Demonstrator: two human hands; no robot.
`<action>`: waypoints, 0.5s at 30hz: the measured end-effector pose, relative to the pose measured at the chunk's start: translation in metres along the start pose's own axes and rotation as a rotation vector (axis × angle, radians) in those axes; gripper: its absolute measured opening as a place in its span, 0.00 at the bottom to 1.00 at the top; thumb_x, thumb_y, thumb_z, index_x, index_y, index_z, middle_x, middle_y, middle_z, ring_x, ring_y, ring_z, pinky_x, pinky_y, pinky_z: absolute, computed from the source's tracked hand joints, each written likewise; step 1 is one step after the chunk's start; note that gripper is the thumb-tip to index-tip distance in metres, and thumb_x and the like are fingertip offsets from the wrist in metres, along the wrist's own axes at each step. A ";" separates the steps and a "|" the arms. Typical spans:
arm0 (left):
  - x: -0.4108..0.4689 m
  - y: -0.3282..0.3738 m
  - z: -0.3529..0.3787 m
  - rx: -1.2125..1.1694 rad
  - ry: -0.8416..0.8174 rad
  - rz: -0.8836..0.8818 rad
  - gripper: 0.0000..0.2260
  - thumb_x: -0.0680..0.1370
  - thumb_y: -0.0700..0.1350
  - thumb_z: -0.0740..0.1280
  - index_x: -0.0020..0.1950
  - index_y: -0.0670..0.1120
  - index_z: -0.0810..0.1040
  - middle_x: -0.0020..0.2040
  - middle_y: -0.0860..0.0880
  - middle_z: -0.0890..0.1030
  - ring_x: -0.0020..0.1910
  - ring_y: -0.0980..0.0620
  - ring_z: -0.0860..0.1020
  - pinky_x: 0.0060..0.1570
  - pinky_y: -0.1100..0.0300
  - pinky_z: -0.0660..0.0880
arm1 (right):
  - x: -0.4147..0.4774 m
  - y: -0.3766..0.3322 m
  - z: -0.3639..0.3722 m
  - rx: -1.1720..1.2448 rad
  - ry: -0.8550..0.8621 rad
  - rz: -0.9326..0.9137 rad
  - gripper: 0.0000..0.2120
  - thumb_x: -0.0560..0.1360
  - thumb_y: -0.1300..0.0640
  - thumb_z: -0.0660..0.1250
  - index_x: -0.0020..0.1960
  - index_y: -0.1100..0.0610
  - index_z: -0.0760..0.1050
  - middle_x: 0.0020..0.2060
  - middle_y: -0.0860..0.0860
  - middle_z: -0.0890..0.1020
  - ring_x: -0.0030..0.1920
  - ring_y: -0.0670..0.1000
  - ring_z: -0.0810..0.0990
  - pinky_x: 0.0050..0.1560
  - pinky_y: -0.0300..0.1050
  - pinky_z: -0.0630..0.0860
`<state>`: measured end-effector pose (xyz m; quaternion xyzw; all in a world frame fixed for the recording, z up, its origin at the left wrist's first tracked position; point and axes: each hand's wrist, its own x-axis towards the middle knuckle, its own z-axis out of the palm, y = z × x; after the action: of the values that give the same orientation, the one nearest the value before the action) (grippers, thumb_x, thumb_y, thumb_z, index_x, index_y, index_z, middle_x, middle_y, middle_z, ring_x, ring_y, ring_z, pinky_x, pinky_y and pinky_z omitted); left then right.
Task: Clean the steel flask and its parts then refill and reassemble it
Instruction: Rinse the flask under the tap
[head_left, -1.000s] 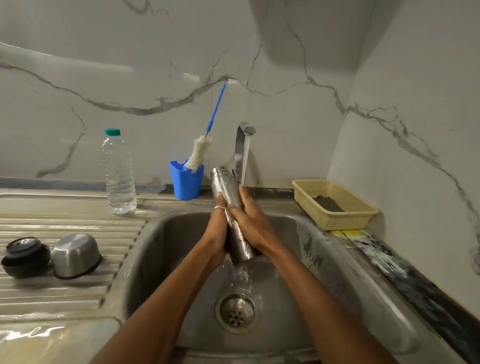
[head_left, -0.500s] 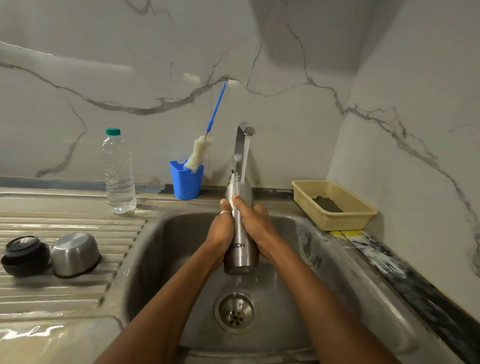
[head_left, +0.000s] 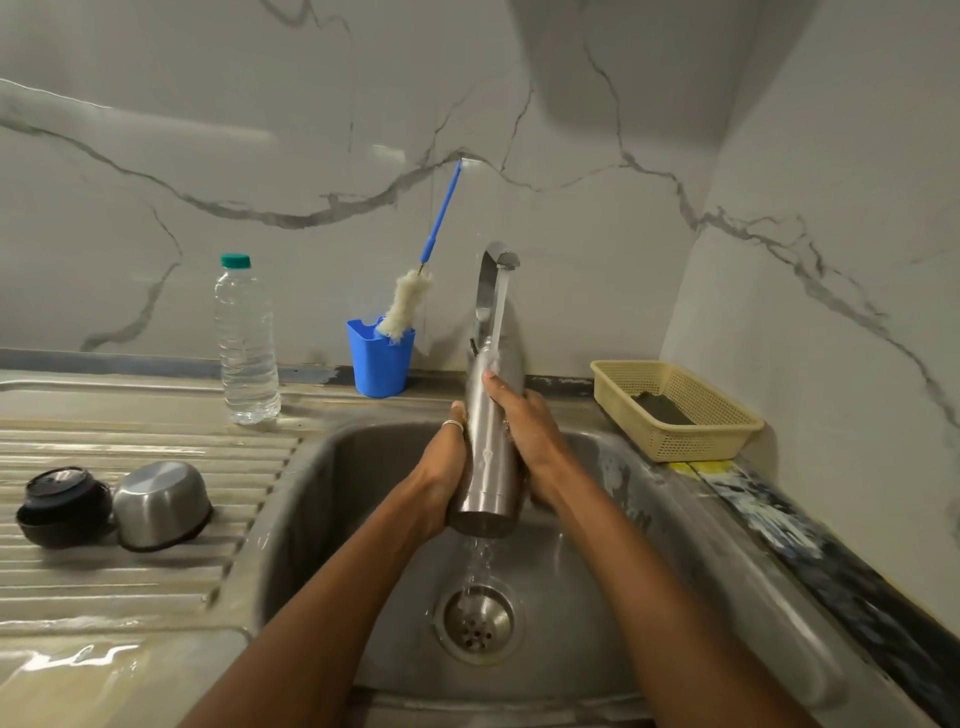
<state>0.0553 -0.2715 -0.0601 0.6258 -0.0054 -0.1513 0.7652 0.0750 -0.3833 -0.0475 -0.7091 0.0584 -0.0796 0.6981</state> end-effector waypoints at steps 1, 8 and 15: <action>0.000 0.001 -0.003 0.004 -0.041 -0.016 0.27 0.86 0.61 0.50 0.58 0.42 0.79 0.41 0.41 0.86 0.37 0.47 0.85 0.37 0.55 0.82 | -0.002 -0.002 -0.004 0.072 -0.031 0.023 0.24 0.74 0.40 0.73 0.60 0.58 0.78 0.48 0.59 0.86 0.45 0.54 0.87 0.49 0.51 0.84; 0.001 0.003 -0.011 0.297 -0.062 -0.014 0.23 0.86 0.61 0.49 0.55 0.48 0.78 0.50 0.43 0.85 0.51 0.47 0.84 0.50 0.51 0.80 | -0.008 0.000 0.002 -0.086 0.014 -0.101 0.23 0.71 0.48 0.76 0.61 0.51 0.70 0.48 0.51 0.83 0.46 0.50 0.84 0.41 0.44 0.79; 0.014 -0.006 -0.029 0.648 -0.177 0.189 0.23 0.75 0.40 0.73 0.68 0.45 0.72 0.56 0.44 0.83 0.52 0.49 0.84 0.53 0.54 0.83 | -0.007 0.009 -0.001 -0.141 -0.039 -0.110 0.28 0.71 0.48 0.78 0.63 0.48 0.66 0.54 0.49 0.81 0.52 0.48 0.82 0.50 0.46 0.80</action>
<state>0.0732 -0.2485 -0.0749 0.8175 -0.1773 -0.1239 0.5338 0.0684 -0.3835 -0.0562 -0.7600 0.0112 -0.0994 0.6421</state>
